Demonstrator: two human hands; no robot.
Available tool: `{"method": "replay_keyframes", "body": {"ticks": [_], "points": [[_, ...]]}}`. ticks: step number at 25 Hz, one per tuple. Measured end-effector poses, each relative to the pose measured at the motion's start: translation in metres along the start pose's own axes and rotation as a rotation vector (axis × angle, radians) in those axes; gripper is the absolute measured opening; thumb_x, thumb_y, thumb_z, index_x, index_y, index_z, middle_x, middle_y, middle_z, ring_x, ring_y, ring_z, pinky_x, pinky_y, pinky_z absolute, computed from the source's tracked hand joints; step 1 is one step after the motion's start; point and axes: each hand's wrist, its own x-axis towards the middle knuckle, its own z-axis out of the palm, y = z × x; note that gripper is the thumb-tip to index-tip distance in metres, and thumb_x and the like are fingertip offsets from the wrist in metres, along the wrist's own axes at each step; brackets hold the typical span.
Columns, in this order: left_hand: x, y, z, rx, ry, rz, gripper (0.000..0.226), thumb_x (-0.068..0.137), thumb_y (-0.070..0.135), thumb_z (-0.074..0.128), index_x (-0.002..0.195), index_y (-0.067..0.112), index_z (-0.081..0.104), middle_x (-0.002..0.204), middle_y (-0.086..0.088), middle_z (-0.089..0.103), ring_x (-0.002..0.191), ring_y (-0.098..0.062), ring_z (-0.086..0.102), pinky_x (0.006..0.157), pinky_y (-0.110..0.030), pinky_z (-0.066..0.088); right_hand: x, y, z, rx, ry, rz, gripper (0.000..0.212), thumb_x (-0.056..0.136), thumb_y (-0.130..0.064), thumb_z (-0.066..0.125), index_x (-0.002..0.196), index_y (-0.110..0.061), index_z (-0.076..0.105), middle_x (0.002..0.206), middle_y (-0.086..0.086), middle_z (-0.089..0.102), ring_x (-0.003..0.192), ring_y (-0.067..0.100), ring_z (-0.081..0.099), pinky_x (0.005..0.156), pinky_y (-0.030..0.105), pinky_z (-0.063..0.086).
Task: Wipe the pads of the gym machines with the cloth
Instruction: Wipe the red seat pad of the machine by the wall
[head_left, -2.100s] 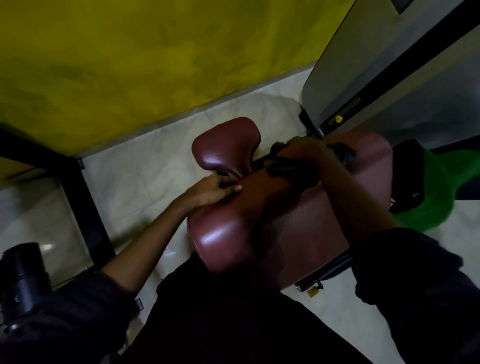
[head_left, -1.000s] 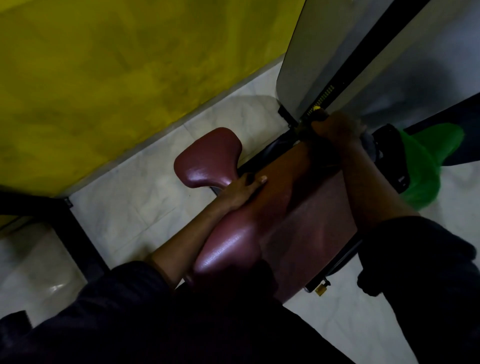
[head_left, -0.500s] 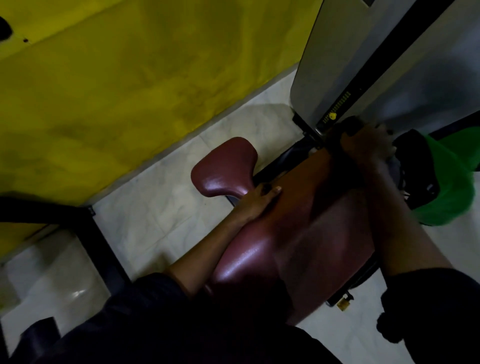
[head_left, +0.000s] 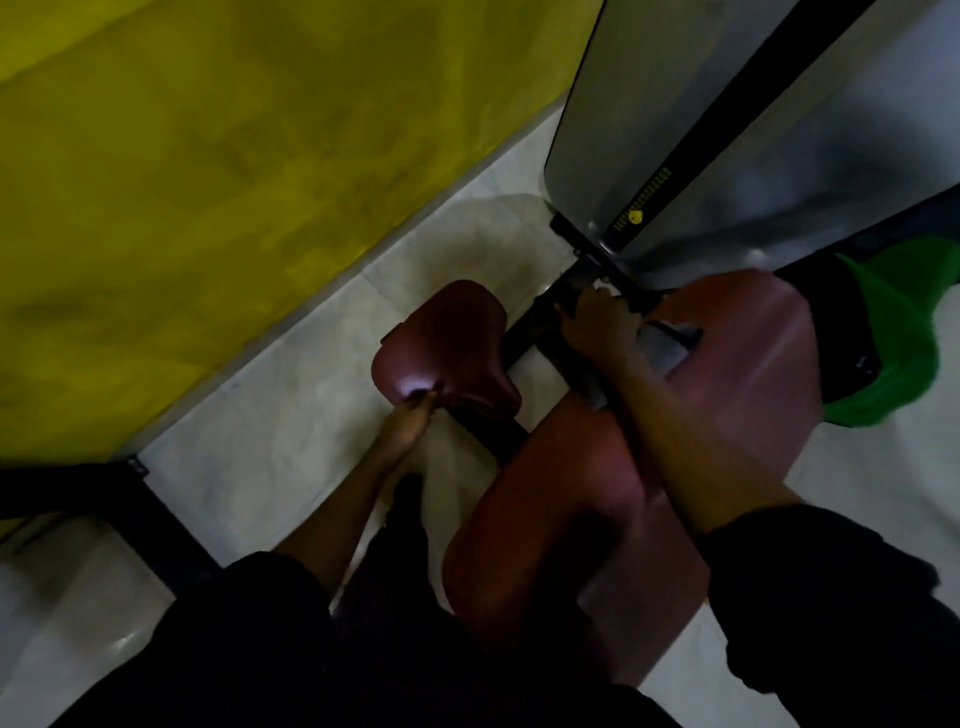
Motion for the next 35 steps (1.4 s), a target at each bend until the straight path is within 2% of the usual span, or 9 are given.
{"method": "replay_keyframes", "body": {"ticks": [3,8,11,18,20,23,27,31,35], "points": [[0.036,-0.024,-0.024,0.074,0.112,-0.011,0.045,0.101,0.047,0.046,0.13,0.015,0.059,0.129,-0.015,0.061,0.12,-0.033,0.056,0.097,-0.036,0.042,0.011,-0.031,0.046,-0.096,-0.043,-0.037,0.062,0.102,-0.049,0.043,0.141,-0.001,0.042,0.138,0.021,0.05,0.122,0.044,0.049,0.096,0.053,0.043],[0.103,-0.083,-0.042,0.394,0.142,-0.005,0.069,0.098,0.051,0.048,0.152,0.013,0.029,0.144,-0.02,0.044,0.127,-0.039,0.047,0.101,-0.05,0.04,0.055,-0.072,0.099,-0.182,-0.097,-0.049,0.044,0.101,-0.027,0.048,0.136,-0.001,0.045,0.141,0.023,0.045,0.128,0.044,0.041,0.101,0.055,0.039],[0.13,-0.101,-0.049,0.392,0.158,0.028,0.081,0.091,0.058,0.041,0.155,0.013,0.022,0.157,-0.015,0.032,0.138,-0.034,0.039,0.108,-0.05,0.035,0.091,-0.094,0.143,-0.189,-0.116,-0.132,0.046,0.101,-0.027,0.048,0.138,-0.002,0.041,0.144,0.023,0.04,0.131,0.046,0.036,0.105,0.058,0.034],[0.166,-0.13,-0.054,0.21,0.183,0.19,0.067,0.1,0.03,0.055,0.156,0.014,0.022,0.158,-0.009,0.032,0.143,-0.025,0.034,0.117,-0.037,0.028,0.127,-0.107,0.247,0.066,-0.015,-0.14,0.063,0.098,-0.046,0.049,0.142,-0.001,0.043,0.142,0.024,0.046,0.13,0.043,0.043,0.104,0.053,0.037],[0.172,-0.14,-0.054,0.096,0.204,0.182,0.059,0.101,0.02,0.054,0.154,0.017,0.029,0.15,-0.013,0.045,0.132,-0.015,0.05,0.109,-0.027,0.039,0.114,-0.108,0.271,0.216,0.068,-0.106,0.074,0.093,-0.055,0.049,0.144,-0.002,0.043,0.143,0.021,0.048,0.132,0.042,0.044,0.106,0.053,0.037],[0.178,-0.145,-0.063,-0.011,0.242,0.157,0.049,0.1,0.008,0.049,0.147,0.019,0.044,0.117,-0.019,0.067,0.071,0.007,0.061,0.066,-0.002,0.043,0.087,-0.126,0.294,0.147,0.112,-0.206,0.077,0.091,-0.059,0.05,0.15,-0.01,0.039,0.153,0.012,0.041,0.142,0.038,0.035,0.113,0.054,0.029],[0.195,-0.165,-0.079,-0.136,0.167,0.168,0.041,0.098,0.024,0.049,0.138,0.028,0.057,0.142,0.002,0.055,0.133,-0.016,0.049,0.112,-0.038,0.038,0.116,-0.136,0.296,0.177,0.169,-0.333,0.07,0.09,-0.05,0.054,0.147,-0.009,0.045,0.151,0.011,0.046,0.142,0.037,0.036,0.113,0.055,0.032],[0.199,-0.164,-0.084,-0.283,0.103,0.146,0.036,0.106,0.031,0.039,0.132,0.024,0.063,0.143,0.005,0.054,0.137,-0.011,0.042,0.111,-0.027,0.031,0.137,-0.155,0.289,0.226,0.247,-0.192,0.071,0.088,-0.054,0.046,0.14,-0.007,0.053,0.142,0.014,0.055,0.135,0.037,0.047,0.112,0.053,0.035],[0.208,-0.16,-0.1,-0.437,0.04,0.053,0.071,0.104,0.054,0.011,0.12,0.02,0.071,0.137,0.006,0.06,0.133,-0.008,0.044,0.115,-0.044,0.023,0.09,-0.163,0.304,0.103,0.161,-0.549,0.07,0.084,-0.046,0.053,0.144,-0.012,0.049,0.146,0.01,0.051,0.138,0.038,0.041,0.113,0.054,0.032]]}}
